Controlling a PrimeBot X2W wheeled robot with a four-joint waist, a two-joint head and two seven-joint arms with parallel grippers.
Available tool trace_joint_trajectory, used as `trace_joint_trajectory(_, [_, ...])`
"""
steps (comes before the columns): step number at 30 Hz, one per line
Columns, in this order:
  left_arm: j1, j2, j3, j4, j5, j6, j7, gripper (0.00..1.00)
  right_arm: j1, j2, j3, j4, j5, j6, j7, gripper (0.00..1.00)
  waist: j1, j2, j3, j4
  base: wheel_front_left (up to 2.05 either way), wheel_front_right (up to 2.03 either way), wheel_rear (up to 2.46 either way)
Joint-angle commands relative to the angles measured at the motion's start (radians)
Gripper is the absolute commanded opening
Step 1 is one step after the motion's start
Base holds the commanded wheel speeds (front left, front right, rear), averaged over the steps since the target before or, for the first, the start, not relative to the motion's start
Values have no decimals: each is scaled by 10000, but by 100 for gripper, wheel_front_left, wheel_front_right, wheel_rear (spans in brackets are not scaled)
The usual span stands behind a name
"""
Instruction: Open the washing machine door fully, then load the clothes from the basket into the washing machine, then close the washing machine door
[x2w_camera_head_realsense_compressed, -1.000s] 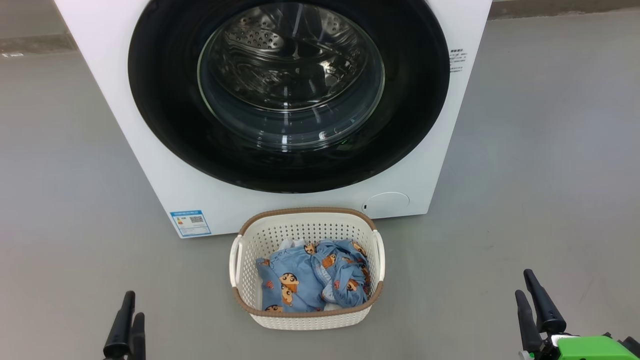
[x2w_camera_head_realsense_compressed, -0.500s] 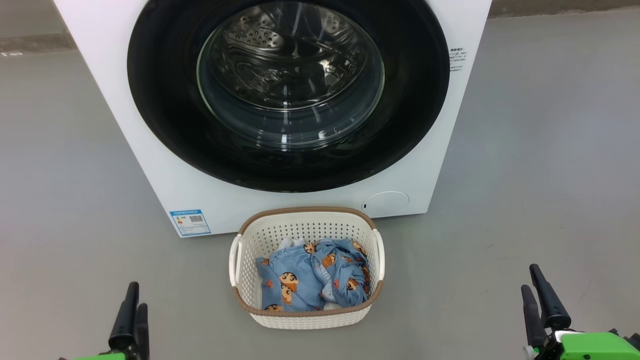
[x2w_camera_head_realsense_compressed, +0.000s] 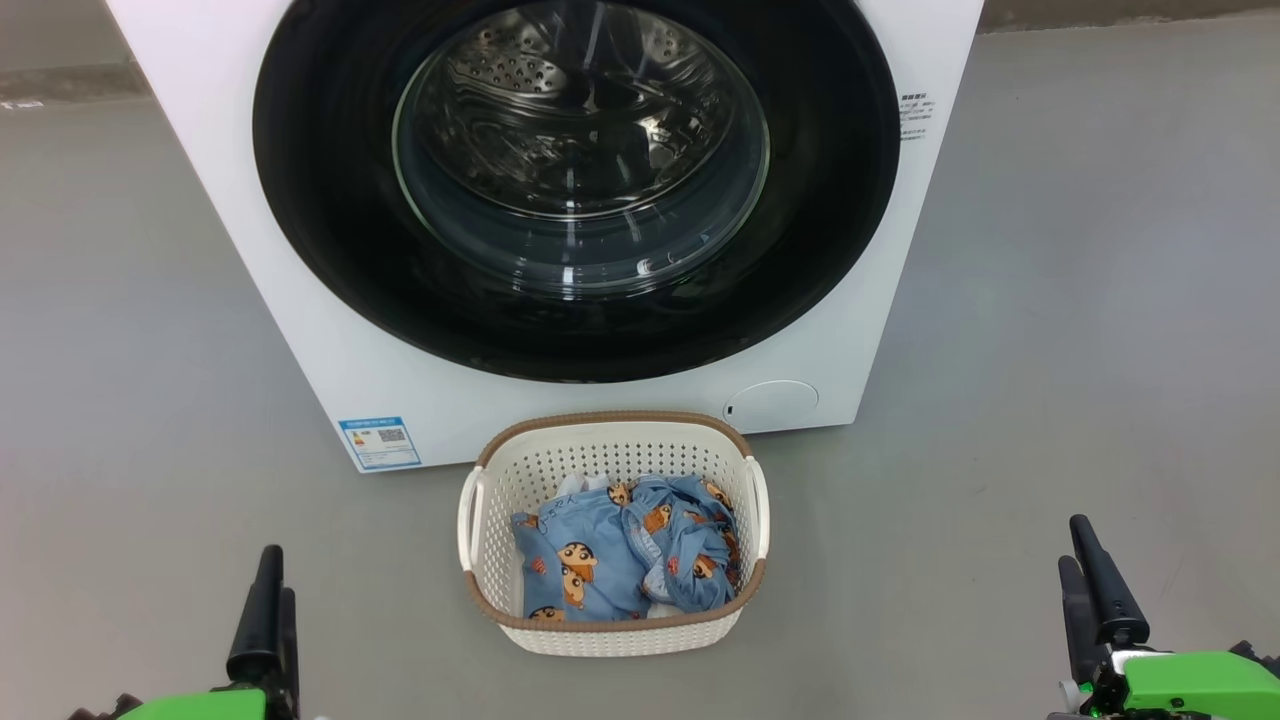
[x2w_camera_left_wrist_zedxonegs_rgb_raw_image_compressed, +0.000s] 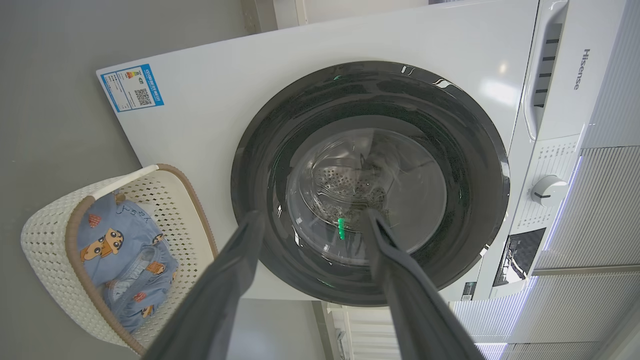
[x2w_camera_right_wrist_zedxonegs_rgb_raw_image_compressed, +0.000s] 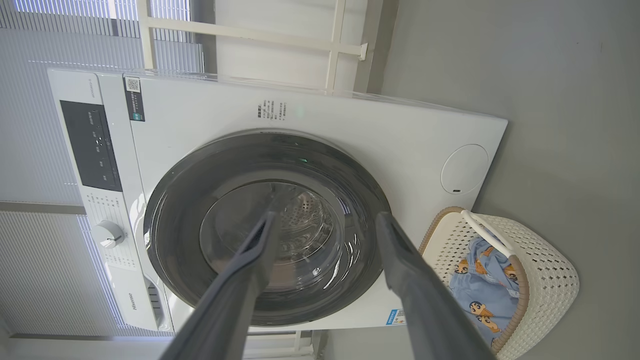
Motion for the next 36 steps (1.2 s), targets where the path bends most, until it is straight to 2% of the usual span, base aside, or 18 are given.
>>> trace_joint_trajectory(1, [-470,205,25,-256,246,-41,-120,100,-491,-205,128,-291,-183,5,-114,100,0,0,1,1,0,0,0])
trace_joint_trajectory(7, [-572,240,50,-132,985,-47,-303,100,-585,-424,334,-210,-663,5,-391,100,0,0,4,3,0,0,0])
trace_joint_trajectory(20, [-732,154,175,-20,3257,-58,-657,100,-849,-741,563,54,-2651,7,-842,100,0,0,15,-7,0,0,0])
trace_joint_trajectory(36, [-791,109,238,-51,6395,-74,-1126,100,-1017,-768,456,319,-6156,9,-1310,100,0,0,24,3,0,0,0])
